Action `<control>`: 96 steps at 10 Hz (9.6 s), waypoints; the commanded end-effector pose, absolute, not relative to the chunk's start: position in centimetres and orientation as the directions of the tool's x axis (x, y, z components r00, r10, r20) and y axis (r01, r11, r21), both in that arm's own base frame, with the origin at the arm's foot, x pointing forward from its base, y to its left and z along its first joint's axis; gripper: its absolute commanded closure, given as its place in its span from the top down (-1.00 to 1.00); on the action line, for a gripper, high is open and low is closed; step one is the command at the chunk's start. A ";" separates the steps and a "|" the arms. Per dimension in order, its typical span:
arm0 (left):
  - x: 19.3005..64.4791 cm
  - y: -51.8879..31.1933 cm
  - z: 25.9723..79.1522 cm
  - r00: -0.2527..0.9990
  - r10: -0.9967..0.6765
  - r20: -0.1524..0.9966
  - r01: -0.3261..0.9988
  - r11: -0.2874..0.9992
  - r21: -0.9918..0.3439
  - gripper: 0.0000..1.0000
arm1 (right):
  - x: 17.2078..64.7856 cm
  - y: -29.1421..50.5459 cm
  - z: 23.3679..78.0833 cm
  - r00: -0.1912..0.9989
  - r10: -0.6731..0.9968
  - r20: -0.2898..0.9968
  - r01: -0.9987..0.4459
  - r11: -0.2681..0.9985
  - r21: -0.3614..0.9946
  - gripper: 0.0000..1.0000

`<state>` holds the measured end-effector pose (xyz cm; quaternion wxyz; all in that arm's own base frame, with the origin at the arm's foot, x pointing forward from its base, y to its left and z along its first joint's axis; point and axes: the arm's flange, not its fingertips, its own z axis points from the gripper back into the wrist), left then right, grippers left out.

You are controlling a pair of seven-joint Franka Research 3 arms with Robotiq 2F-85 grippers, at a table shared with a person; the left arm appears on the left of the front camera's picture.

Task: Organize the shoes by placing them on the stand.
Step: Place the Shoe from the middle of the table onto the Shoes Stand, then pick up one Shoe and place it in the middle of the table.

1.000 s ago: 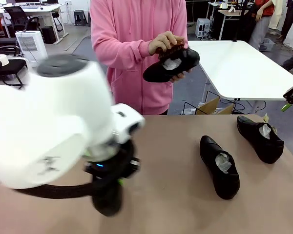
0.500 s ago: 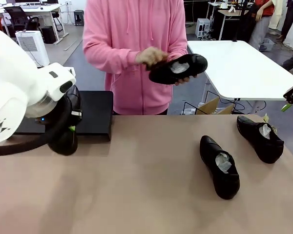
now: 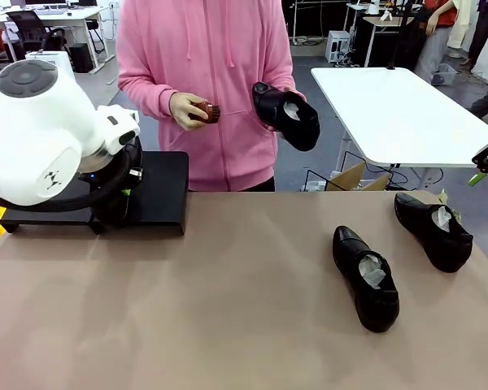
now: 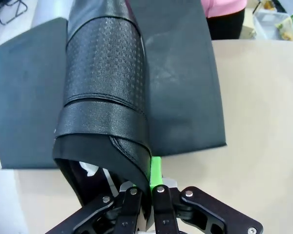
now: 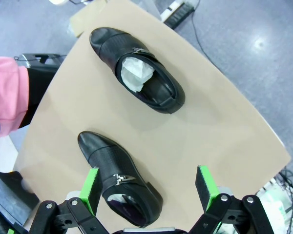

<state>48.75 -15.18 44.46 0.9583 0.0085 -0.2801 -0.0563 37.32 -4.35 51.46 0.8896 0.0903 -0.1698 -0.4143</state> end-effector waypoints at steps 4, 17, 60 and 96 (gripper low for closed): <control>52.6 -15.7 44.2 0.799 -0.211 0.563 0.128 0.975 0.183 -1.00 | 37.2 -4.6 51.4 0.609 -0.758 0.233 0.695 0.652 0.303 1.00; 53.2 -13.9 42.8 0.811 -0.141 0.568 0.049 0.983 0.174 0.32 | 37.2 -4.6 51.4 0.609 -0.758 0.233 0.695 0.652 0.303 1.00; 37.1 -16.1 52.7 0.963 -0.149 0.224 0.186 0.971 -0.153 0.32 | 47.4 -2.3 45.7 0.971 0.182 0.153 -0.179 0.983 -0.031 1.00; 37.1 -16.1 52.7 0.963 -0.149 0.224 0.186 0.971 -0.153 0.32 | 44.2 1.9 50.0 0.919 -0.218 0.329 0.238 0.971 -0.018 -1.00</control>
